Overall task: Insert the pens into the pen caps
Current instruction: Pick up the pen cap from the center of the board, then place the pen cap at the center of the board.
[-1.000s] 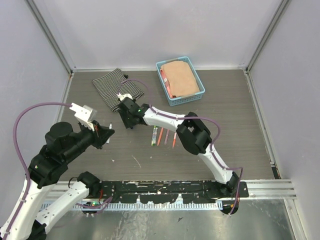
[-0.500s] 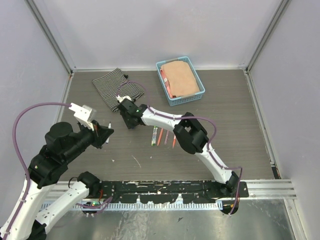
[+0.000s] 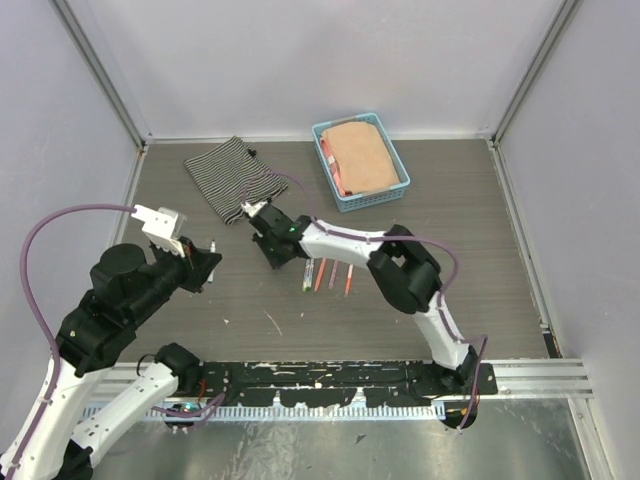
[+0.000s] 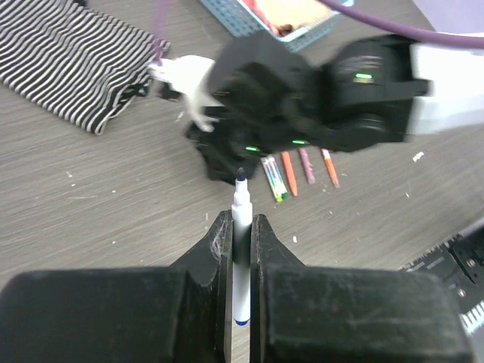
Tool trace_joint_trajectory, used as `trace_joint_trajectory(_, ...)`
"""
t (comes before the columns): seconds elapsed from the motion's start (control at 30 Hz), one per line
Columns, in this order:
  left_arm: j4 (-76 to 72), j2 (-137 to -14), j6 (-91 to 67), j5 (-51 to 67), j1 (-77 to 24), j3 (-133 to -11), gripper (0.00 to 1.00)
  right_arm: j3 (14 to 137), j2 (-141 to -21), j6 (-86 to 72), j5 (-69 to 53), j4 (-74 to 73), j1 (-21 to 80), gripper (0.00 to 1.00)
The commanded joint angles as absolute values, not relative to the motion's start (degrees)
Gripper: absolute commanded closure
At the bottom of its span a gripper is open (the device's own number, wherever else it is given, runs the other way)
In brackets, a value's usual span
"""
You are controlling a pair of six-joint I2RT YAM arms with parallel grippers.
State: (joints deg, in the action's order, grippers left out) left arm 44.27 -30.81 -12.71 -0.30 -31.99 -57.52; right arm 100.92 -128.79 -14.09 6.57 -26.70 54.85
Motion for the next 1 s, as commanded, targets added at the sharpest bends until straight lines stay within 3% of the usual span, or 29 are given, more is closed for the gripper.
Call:
trace_joint_trajectory(0.0,44.6,-31.3,-15.1,-10.0,-31.8,-58.8,1.00,87.3,-111.2,-4.9,-1.6,-19.6,55.0,0.92)
trace_joint_trajectory(0.2,42.2,-31.6,-15.9,-13.1,-31.8,-58.2,1.00,68.4,-96.5,4.7,-2.8,-21.1,57.4,0.94)
trace_joint_trajectory(0.4,40.1,-34.1,-16.7,-10.8,-31.8,-58.1,1.00,59.6,-89.7,7.6,-2.9,-22.2,63.0,0.93)
trace_joint_trajectory(0.57,38.9,-35.2,-17.1,-9.4,-31.8,-57.9,1.00,58.3,-90.2,10.2,-1.7,-23.7,68.0,0.92)
trace_joint_trajectory(0.97,38.4,-36.1,-17.2,-9.0,-31.8,-58.1,1.00,61.0,-98.7,13.9,-2.0,-26.1,69.0,0.88)
